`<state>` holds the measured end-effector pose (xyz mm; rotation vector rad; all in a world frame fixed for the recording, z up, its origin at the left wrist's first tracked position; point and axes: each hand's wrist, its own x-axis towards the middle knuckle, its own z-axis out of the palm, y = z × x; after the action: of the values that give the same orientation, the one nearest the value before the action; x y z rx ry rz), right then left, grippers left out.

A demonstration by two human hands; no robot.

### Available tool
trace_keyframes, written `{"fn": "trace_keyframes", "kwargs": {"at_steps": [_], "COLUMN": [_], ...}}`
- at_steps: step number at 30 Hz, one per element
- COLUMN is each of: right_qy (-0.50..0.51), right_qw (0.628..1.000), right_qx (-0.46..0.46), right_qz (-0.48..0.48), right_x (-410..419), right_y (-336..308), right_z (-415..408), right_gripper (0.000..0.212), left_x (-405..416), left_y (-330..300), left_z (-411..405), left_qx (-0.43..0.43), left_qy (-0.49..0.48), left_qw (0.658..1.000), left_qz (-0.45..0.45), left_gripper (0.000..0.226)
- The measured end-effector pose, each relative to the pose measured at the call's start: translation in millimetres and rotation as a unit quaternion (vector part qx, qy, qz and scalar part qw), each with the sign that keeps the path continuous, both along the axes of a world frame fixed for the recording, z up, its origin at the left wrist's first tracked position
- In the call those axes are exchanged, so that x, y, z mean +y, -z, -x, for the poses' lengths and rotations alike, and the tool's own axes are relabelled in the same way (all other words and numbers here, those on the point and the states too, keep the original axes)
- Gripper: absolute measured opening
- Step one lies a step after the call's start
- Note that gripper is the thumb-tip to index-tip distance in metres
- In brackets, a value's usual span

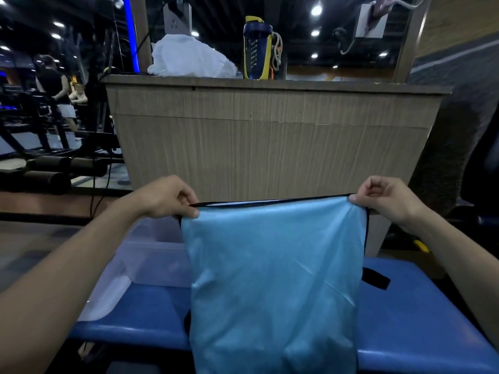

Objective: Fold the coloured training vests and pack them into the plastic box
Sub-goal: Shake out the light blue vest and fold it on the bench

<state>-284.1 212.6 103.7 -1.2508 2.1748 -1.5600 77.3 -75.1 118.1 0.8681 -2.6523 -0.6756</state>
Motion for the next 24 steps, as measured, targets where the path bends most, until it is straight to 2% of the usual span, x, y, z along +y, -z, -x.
{"fn": "trace_keyframes", "kwargs": {"at_steps": [2,4,5,7,10,14,20,24], "right_qy": [0.011,0.018,0.017,0.019,0.029,0.04,0.052,0.048], "right_qw": [0.999,0.998,0.998,0.997,0.996,0.995,0.994,0.99], "right_qx": [0.031,0.047,0.053,0.068,0.087,0.093,0.09,0.05], "right_qz": [0.017,0.028,0.028,0.02,0.013,0.017,0.045,0.122], "right_x": [-3.5,-6.4,-7.4,-8.5,-8.5,-6.2,-1.4,3.0], "right_y": [2.7,5.7,7.6,11.3,13.8,12.2,5.2,-4.4], "right_z": [3.3,6.5,7.6,9.9,13.3,15.1,10.3,11.8], "right_gripper": [0.022,0.017,0.015,0.01,0.005,0.002,0.004,0.006], "left_x": [6.3,12.0,14.0,15.1,16.1,14.0,16.8,31.2], "left_y": [1.6,3.8,4.3,6.6,9.6,13.3,18.2,15.3], "left_z": [0.6,1.0,1.4,5.1,9.2,7.2,8.3,4.0], "left_qx": [0.027,0.093,0.112,0.115,0.104,0.06,0.024,0.035], "left_qy": [0.013,0.053,0.074,0.101,0.108,0.116,0.093,0.086], "left_qw": [0.999,0.986,0.98,0.983,0.989,0.989,0.99,0.996], "left_qz": [-0.032,-0.125,-0.144,-0.1,0.02,0.07,0.1,-0.006], "left_gripper": [0.008,0.012,0.014,0.016,0.022,0.023,0.015,0.013]}}
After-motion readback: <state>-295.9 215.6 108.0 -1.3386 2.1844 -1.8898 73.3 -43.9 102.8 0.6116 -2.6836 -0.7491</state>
